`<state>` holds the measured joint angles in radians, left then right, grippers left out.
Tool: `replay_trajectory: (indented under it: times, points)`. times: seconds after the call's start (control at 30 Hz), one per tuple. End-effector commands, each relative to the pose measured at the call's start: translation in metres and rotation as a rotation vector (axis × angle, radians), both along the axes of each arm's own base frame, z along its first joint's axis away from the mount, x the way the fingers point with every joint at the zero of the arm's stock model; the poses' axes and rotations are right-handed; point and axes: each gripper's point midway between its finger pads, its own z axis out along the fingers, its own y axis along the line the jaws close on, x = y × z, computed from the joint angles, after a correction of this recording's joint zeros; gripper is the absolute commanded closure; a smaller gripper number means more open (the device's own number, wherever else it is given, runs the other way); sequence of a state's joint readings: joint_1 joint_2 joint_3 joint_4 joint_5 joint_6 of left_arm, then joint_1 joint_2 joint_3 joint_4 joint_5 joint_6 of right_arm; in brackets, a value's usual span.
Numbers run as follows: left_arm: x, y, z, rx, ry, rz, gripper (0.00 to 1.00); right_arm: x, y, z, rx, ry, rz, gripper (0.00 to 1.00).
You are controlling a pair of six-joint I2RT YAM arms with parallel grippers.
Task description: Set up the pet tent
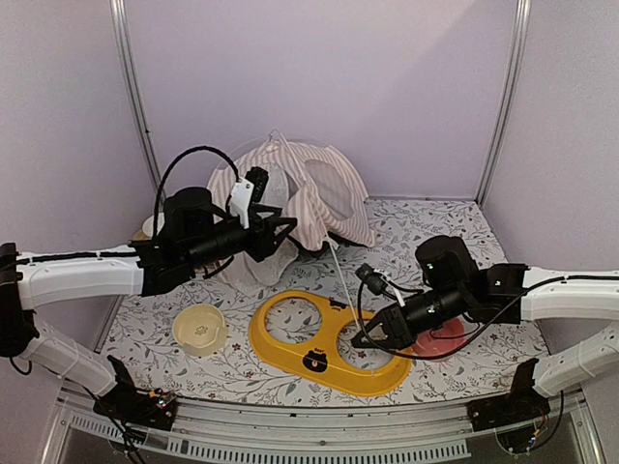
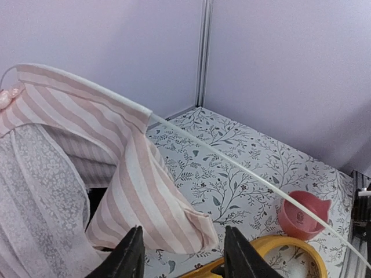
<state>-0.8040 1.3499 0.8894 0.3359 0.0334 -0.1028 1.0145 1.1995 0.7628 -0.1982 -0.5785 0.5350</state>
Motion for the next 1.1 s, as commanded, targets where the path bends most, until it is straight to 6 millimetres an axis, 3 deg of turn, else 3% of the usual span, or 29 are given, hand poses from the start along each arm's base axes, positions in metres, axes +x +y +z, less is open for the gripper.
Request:
replay_trajectory:
  times: [0.0,0.2,0.47,0.83,1.07]
  points:
    - [-0.017,-0.008,-0.014,-0.025,0.012,0.023,0.58,0.009,0.015,0.026,0.081,-0.046,-0.009,1.00]
    - [-0.018,-0.025,-0.039,-0.015,0.042,0.084,0.63,0.013,0.019,0.033,0.095,-0.057,-0.025,1.00]
    - [-0.004,-0.038,-0.059,-0.008,0.082,0.174,0.64,0.018,0.020,0.034,0.087,-0.063,-0.047,1.00]
    - [0.000,-0.051,-0.051,-0.045,0.076,0.165,0.66,0.021,0.023,0.032,0.086,-0.066,-0.055,1.00]
    - [0.017,-0.051,-0.061,-0.022,0.120,0.262,0.68,0.021,0.024,0.033,0.087,-0.066,-0.053,1.00]
